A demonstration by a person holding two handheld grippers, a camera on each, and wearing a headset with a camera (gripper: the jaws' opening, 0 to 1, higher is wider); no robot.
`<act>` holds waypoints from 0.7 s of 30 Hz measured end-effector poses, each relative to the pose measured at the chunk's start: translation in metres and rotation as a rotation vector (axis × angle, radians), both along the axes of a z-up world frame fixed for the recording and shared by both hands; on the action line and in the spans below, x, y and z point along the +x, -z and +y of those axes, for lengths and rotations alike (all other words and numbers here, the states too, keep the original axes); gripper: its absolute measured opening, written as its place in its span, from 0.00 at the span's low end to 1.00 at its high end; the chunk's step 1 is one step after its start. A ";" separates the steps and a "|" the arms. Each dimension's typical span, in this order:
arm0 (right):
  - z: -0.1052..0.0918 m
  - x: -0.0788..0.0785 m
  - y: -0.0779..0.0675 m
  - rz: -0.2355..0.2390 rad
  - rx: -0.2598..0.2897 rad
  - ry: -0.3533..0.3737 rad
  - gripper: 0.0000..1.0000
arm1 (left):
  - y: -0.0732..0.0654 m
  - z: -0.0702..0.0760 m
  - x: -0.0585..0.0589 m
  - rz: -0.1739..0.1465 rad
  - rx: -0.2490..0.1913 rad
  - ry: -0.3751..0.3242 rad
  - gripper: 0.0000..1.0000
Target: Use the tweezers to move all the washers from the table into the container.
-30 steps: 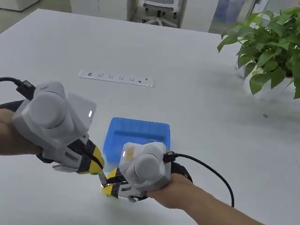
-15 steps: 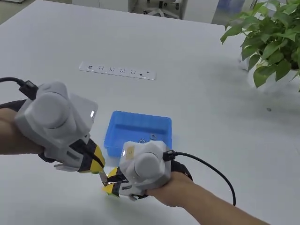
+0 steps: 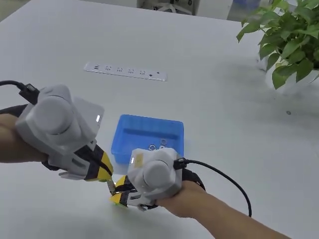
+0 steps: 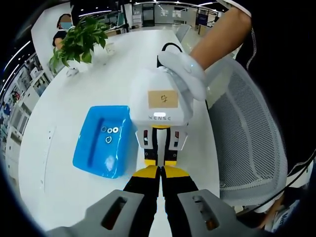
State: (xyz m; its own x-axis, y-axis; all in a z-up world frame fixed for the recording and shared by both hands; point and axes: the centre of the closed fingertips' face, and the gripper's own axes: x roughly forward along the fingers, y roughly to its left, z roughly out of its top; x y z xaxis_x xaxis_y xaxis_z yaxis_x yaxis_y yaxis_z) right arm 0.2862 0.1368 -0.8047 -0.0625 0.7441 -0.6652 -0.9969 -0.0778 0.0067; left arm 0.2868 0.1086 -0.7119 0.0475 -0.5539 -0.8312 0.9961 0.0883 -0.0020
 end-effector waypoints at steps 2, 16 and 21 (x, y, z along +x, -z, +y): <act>0.000 0.000 0.000 0.003 -0.001 -0.001 0.10 | 0.000 -0.001 0.000 0.000 -0.001 -0.001 0.05; -0.001 -0.003 -0.002 0.004 -0.005 -0.009 0.09 | -0.003 -0.002 -0.001 0.000 0.001 0.008 0.05; -0.002 -0.002 -0.007 -0.005 -0.004 -0.010 0.09 | -0.007 -0.002 0.000 -0.006 -0.001 0.011 0.05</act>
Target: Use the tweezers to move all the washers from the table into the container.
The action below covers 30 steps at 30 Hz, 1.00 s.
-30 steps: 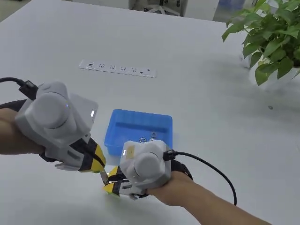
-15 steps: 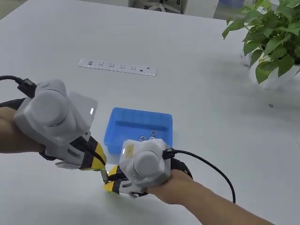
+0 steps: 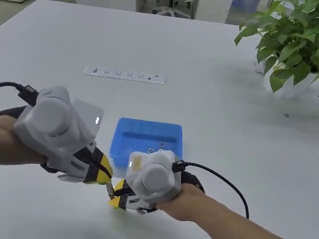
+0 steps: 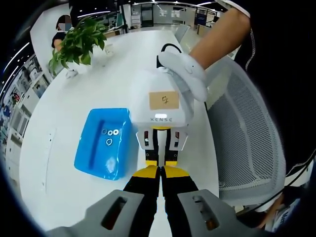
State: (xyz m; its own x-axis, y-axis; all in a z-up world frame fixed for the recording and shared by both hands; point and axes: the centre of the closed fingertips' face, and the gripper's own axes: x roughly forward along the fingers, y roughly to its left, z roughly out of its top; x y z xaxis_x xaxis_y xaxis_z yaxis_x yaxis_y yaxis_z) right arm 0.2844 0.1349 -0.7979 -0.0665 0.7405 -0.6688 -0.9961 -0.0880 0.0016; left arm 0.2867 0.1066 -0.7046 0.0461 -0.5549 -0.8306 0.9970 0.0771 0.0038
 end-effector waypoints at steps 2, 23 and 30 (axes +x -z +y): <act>0.000 0.000 -0.002 -0.002 0.001 0.001 0.09 | -0.003 -0.001 0.000 -0.003 -0.002 0.003 0.05; -0.010 0.016 -0.037 -0.060 0.015 0.026 0.09 | -0.037 -0.011 0.013 -0.058 -0.007 0.046 0.05; -0.015 0.028 -0.049 -0.081 0.022 0.046 0.09 | -0.049 -0.017 0.023 -0.081 -0.013 0.063 0.05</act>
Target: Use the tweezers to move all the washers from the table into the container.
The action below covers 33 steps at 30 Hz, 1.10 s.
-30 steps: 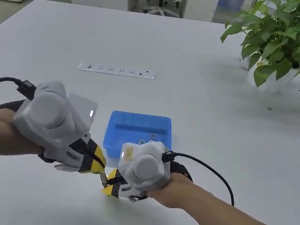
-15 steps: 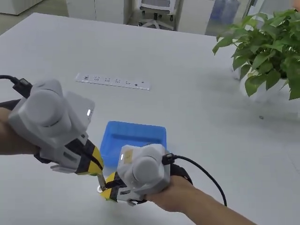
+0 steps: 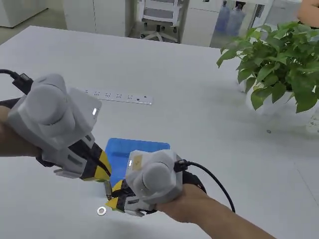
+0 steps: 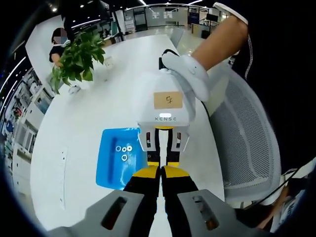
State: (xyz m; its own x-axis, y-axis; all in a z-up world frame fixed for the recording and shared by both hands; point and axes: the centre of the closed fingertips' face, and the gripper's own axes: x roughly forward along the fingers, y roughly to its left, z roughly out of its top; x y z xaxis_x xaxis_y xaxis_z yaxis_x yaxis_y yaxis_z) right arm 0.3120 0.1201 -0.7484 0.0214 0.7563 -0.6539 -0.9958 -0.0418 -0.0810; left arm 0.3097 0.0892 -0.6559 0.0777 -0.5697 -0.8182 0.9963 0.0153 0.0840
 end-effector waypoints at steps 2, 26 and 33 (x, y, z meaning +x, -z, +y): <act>-0.002 0.004 -0.003 -0.005 0.004 0.007 0.09 | -0.003 -0.002 0.004 -0.006 -0.002 0.005 0.05; -0.020 0.065 -0.009 -0.038 0.011 0.075 0.09 | -0.009 -0.019 0.056 -0.053 -0.020 0.040 0.05; -0.025 0.077 -0.002 -0.033 0.007 0.087 0.09 | -0.001 -0.021 0.069 -0.055 -0.024 0.038 0.05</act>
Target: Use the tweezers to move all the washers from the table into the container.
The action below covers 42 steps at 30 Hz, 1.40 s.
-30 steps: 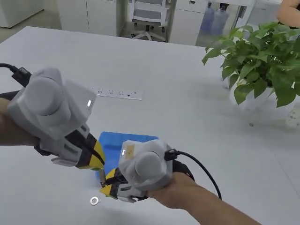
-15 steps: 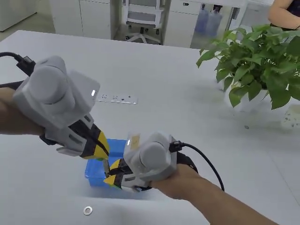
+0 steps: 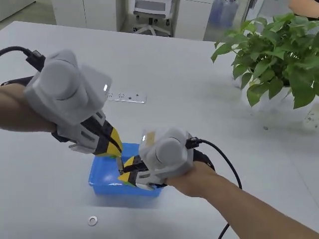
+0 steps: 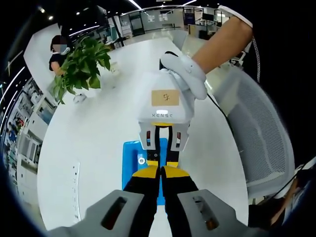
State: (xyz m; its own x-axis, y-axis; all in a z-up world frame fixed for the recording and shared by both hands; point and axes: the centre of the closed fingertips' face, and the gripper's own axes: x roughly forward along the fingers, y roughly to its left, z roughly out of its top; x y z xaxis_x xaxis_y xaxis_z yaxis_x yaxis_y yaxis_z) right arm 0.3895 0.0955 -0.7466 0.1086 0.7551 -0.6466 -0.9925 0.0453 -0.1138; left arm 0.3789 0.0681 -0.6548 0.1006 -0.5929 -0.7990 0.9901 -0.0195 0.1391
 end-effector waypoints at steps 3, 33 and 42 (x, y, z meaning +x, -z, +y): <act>-0.001 0.005 0.003 0.004 0.000 0.005 0.09 | 0.003 -0.001 0.004 0.002 -0.002 0.000 0.05; -0.014 0.047 0.040 0.022 -0.038 0.025 0.10 | 0.039 -0.011 0.047 0.021 -0.022 -0.007 0.05; -0.014 0.053 0.047 0.024 -0.050 0.020 0.10 | 0.045 -0.011 0.053 0.029 -0.026 -0.011 0.05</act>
State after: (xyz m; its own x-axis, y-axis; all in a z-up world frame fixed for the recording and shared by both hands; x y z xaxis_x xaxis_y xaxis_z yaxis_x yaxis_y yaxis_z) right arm 0.4422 0.0818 -0.7932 0.1079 0.7192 -0.6864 -0.9938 0.0604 -0.0930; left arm 0.4322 0.0568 -0.6999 0.0844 -0.6123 -0.7861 0.9938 -0.0057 0.1111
